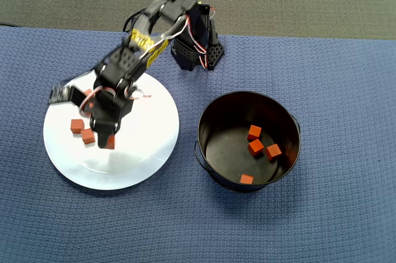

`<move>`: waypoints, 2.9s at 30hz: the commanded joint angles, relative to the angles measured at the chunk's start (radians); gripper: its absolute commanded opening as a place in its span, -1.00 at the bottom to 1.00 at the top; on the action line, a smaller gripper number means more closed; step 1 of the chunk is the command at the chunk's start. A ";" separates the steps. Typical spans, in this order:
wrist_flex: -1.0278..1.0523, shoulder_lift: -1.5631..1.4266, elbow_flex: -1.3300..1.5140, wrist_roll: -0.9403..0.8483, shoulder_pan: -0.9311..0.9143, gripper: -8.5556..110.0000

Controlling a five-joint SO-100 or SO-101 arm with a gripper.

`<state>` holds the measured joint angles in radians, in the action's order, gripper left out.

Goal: Pick up the red cubes from the white plate and place them in the black recipient

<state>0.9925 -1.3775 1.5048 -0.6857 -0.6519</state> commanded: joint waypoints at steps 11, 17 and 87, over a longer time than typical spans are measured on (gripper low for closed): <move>0.189 -0.529 0.071 0.405 0.517 -0.86; 0.135 -0.595 0.178 0.492 0.856 -0.83; -0.124 0.104 0.054 -0.555 -0.163 -0.09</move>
<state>0.8759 -1.2732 1.6337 -1.2272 -0.7854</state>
